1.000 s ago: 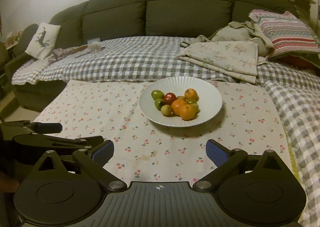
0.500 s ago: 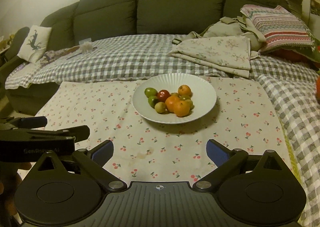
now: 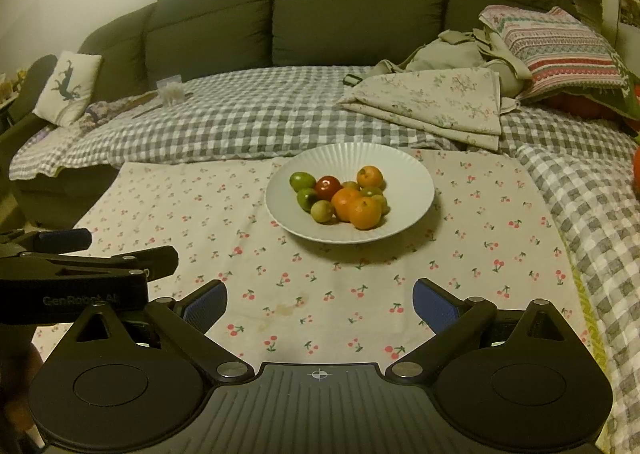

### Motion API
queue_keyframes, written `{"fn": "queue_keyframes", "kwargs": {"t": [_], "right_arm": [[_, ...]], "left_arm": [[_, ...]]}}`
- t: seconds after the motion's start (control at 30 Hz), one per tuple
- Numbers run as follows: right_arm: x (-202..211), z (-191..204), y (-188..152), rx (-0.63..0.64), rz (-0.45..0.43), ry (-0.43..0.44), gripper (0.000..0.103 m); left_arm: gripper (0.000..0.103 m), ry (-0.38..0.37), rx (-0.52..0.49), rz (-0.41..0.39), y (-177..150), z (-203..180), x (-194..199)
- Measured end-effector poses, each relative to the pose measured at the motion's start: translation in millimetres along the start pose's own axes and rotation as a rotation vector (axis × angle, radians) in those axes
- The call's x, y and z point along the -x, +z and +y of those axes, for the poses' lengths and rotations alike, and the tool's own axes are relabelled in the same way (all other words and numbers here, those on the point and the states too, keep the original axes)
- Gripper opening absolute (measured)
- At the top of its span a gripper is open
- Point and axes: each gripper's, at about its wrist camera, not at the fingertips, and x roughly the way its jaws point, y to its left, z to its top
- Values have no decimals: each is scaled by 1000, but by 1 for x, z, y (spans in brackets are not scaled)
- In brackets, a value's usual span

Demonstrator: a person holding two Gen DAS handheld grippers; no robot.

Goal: Organize fruits

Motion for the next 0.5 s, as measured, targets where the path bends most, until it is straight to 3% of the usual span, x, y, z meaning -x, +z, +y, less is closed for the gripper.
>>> {"fn": "queue_keyframes", "kwargs": {"t": [0.5], "right_arm": [[-1,-1,0,-7,5,-5,100]], "left_arm": [[102,8,-12,-8,-1,0,-1]]}}
